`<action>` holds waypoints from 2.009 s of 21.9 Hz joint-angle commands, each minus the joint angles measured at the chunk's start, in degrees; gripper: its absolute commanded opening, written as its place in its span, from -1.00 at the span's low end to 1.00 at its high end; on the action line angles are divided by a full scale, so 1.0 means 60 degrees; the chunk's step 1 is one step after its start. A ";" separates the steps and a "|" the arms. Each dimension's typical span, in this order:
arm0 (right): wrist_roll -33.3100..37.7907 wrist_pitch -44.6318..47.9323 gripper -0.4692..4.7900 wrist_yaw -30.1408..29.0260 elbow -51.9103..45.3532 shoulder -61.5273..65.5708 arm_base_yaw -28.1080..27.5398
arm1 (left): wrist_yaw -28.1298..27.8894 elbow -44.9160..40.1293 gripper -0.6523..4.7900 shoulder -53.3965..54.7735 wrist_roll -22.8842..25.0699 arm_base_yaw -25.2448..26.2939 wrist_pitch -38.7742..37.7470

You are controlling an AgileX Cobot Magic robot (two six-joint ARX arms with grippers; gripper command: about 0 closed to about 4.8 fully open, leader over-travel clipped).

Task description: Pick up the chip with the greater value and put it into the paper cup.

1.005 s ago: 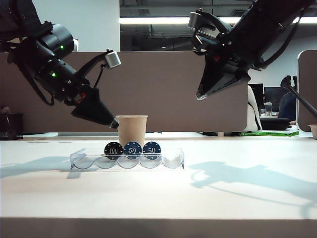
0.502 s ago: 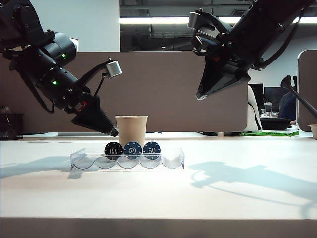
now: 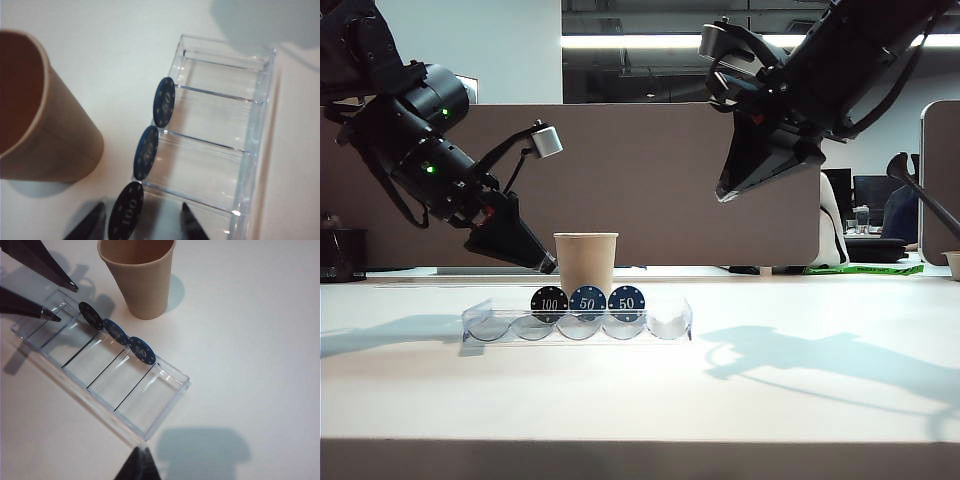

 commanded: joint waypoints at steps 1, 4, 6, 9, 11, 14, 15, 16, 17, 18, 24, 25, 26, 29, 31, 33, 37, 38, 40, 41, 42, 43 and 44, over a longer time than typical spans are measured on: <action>-0.0029 0.0106 -0.83 -0.0015 0.0047 -0.0033 0.0007 | 0.0040 0.0044 -0.05 -0.0033 -0.0095 0.0022 0.0244; -0.0025 0.0106 -0.83 -0.0015 0.0047 -0.0033 0.0007 | 0.0058 0.0044 -0.05 0.0000 -0.0098 0.0018 0.0259; -0.0029 0.0106 -0.83 -0.0015 0.0047 -0.0033 0.0007 | 0.0073 0.0044 -0.05 0.0066 -0.0168 0.0018 0.0229; -0.0029 0.0106 -0.83 -0.0015 0.0047 -0.0033 0.0007 | 0.0076 0.0047 -0.06 0.0186 -0.0160 0.0018 0.0211; -0.0025 0.0102 -0.83 -0.0015 0.0047 -0.0033 0.0007 | 0.0076 0.0047 -0.06 0.0255 -0.0164 0.0018 0.0219; -0.0025 0.0098 -0.83 -0.0015 0.0047 -0.0033 0.0007 | 0.0076 0.0047 -0.06 0.0346 -0.0164 0.0018 0.0240; -0.0025 0.0098 -0.83 -0.0018 0.0044 -0.0033 0.0007 | 0.0066 0.0051 -0.06 0.0368 -0.0160 0.0018 0.0262; -0.0025 0.0102 -0.83 -0.0018 0.0044 -0.0033 0.0007 | 0.0055 0.0055 -0.06 0.0382 -0.0160 0.0018 0.0262; -0.0025 0.0102 -0.83 -0.0015 0.0040 -0.0029 0.0007 | 0.0040 0.0055 -0.06 0.0408 -0.0160 0.0018 0.0280; -0.0025 0.0102 -0.83 -0.0018 0.0040 -0.0029 0.0007 | 0.0044 0.0066 -0.06 0.0444 -0.0164 0.0018 0.0302; -0.0029 0.0102 -0.83 -0.0015 0.0040 -0.0029 0.0007 | 0.0047 0.0102 -0.07 0.0605 -0.0339 0.0018 0.0514; -0.0025 0.0102 -0.83 -0.0018 0.0040 -0.0029 0.0007 | 0.0047 0.0102 -0.07 0.0612 -0.0339 0.0018 0.0510; -0.0025 0.0102 -0.83 -0.0018 0.0040 -0.0029 0.0007 | 0.0047 0.0102 -0.07 0.0630 -0.0339 0.0018 0.0517; -0.0029 0.0102 -0.83 -0.0015 0.0040 -0.0029 0.0007 | 0.0040 0.0113 -0.07 0.0637 -0.0339 0.0018 0.0590; -0.0025 0.0102 -0.83 -0.0018 0.0040 -0.0029 0.0007 | 0.0040 0.0135 -0.07 0.0637 -0.0342 0.0018 0.0667; -0.0029 0.0102 -0.83 -0.0018 0.0040 -0.0025 0.0007 | 0.0036 0.0138 -0.07 0.0637 -0.0382 0.0018 0.0801; -0.0029 0.0102 -0.83 -0.0015 0.0036 -0.0022 0.0007 | 0.0040 0.0142 -0.09 0.0681 -0.0718 0.0018 0.1002; -0.0029 0.0102 -0.83 -0.0015 0.0036 -0.0018 0.0007 | 0.0073 0.0142 -0.09 0.0696 -0.0765 0.0018 0.0991; -0.0029 0.0102 -0.83 -0.0015 0.0036 -0.0018 0.0007 | 0.0073 0.0142 -0.09 0.0699 -0.0765 0.0018 0.0929; -0.0029 0.0102 -0.83 -0.0015 0.0036 -0.0018 0.0007 | 0.0069 0.0142 -0.09 0.0699 -0.0761 0.0018 0.0907; -0.0029 0.0102 -0.83 -0.0015 0.0036 -0.0018 0.0007 | 0.0055 0.0142 -0.11 0.0699 -0.0765 0.0018 0.0892; -0.0029 0.0102 -0.83 -0.0015 0.0036 -0.0018 0.0007 | 0.0040 0.0142 -0.12 0.0699 -0.0765 0.0018 0.0885; -0.0029 0.0102 -0.83 -0.0015 0.0036 -0.0018 0.0007 | 0.0040 0.0142 -0.12 0.0699 -0.0765 0.0018 0.0882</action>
